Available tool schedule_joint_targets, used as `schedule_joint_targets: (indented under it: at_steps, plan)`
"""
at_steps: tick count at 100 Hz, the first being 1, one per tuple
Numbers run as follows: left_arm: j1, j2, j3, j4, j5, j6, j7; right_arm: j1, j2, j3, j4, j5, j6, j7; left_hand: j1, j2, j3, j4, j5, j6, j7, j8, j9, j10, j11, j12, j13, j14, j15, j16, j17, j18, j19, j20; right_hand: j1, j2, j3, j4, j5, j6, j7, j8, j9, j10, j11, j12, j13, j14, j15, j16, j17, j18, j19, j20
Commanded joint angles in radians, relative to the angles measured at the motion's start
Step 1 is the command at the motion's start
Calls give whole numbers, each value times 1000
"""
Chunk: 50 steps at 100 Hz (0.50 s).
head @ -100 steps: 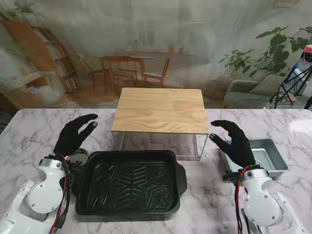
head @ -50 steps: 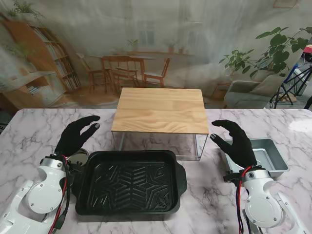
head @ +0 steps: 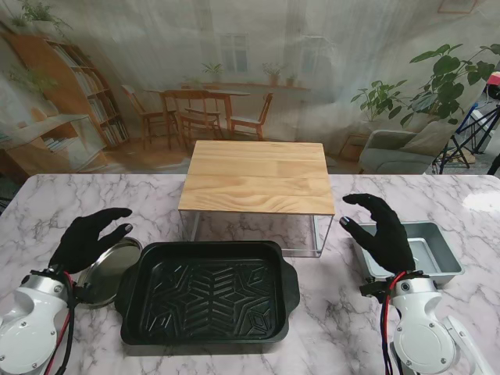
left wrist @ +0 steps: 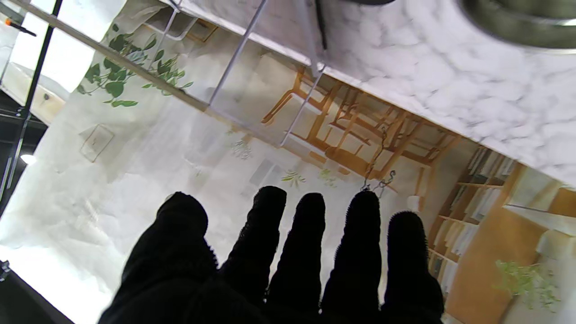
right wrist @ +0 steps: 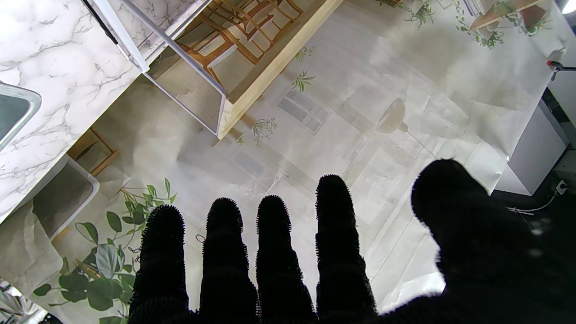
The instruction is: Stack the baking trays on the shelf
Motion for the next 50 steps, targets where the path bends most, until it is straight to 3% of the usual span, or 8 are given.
schedule_joint_targets:
  at_steps: [1,23,50]
  plan:
    - [12,5,-2,36,-9,19,-29,-5,-3,-1,-2,-2,3,-2,-7,33,-32,-30,-59,0,-31,-15,-74,0,-48,-28,-23,19,-10,-13,4,-24,27,3,-40,24,-24,29,12,-21,6,-10,13,-9,13,5,23,-14,-56,1,-1,-2,8,1]
    - [25,24,2,69,-1,74,-129,3,-1,-8,3,-7,13,6,-74,2,-35,-35,-168,-1,-84,-33,-229,4,-148,-98,-61,33,-14,-24,27,-42,68,7,-40,24,-25,29,14,-21,7,-8,11,-6,16,6,22,-14,-54,3,-1,-2,12,2]
    - [21,39,34,81,-24,118,-218,8,-1,-12,6,-5,19,9,-69,-17,-30,-34,-203,8,-99,-40,-219,23,-145,-98,-22,46,65,33,85,-59,187,61,-39,27,-26,30,20,-20,11,-4,13,-3,23,9,23,-13,-50,5,-2,-2,16,3]
